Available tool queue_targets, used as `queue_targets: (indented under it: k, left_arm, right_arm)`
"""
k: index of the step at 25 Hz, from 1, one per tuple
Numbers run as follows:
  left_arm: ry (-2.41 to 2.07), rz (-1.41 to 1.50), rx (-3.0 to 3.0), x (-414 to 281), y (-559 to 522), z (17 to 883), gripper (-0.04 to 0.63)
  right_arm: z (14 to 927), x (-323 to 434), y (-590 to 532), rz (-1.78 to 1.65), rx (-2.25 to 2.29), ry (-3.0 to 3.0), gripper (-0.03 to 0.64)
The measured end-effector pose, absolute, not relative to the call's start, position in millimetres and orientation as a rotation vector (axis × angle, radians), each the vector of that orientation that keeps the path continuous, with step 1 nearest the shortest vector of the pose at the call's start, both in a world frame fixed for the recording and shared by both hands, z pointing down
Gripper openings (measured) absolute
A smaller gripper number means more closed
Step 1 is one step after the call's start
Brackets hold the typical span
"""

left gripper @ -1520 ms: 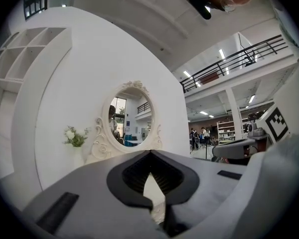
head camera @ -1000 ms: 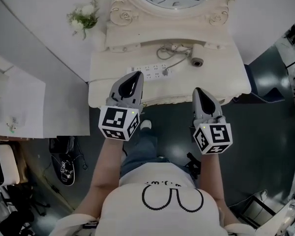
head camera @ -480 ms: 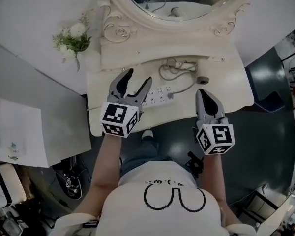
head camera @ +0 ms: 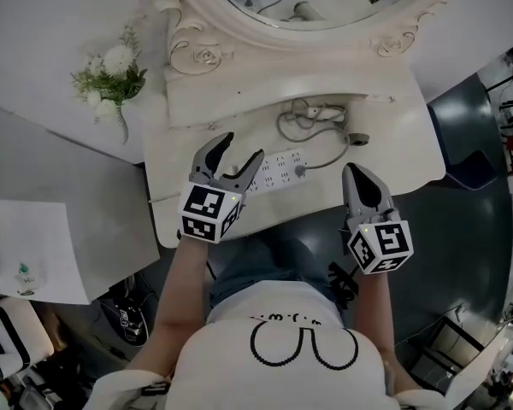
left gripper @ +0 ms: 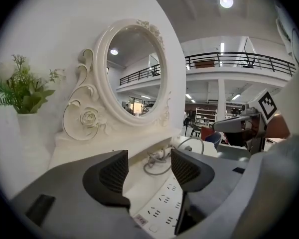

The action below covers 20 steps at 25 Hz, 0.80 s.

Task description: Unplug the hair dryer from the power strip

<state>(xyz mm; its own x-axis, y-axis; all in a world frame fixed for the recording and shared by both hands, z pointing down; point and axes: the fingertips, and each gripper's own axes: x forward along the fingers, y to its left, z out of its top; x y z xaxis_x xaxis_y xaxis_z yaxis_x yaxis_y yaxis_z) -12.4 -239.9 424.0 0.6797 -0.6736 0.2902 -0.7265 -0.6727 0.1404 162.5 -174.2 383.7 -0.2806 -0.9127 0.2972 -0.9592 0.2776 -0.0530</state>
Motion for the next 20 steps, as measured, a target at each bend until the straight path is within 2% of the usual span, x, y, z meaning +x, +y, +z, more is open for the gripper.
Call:
queue_targets:
  k: [11,12,13,15,17,18,20]
  left_arm:
    - [-0.999,0.677,2.571,-8,-202,522,0.265]
    - [-0.987,0.695,2.567,-7,-200,527,0.265]
    - [-0.979,0.709,2.561,-6,-199,532,0.265]
    - [-0.972,0.734,2.553,-4,-200,539,0.265]
    - [-0.963,0.765,2.552,-1,-201,544,0.265]
    - [-0.957,0.784,2.551,0,-201,547,0.265]
    - [-0.947,0.815,2.545,1,-200,553,0.265]
  right_arm:
    - [455,154,-163,0.572,1.593,-2.262,0.008]
    - [461,153,-162,0.588,1.571,-2.256,0.047]
    - [466,150,-162,0.601,1.547,-2.253,0.133]
    - [475,147,-162,0.616,1.508,-2.250,0.207]
    - [482,146,-163,0.621,1.478,-2.240,0.333]
    - [485,146,-164,0.617,1.464,-2.234,0.374]
    - [486,145,-165,0.605,1.442,-2.233,0.385]
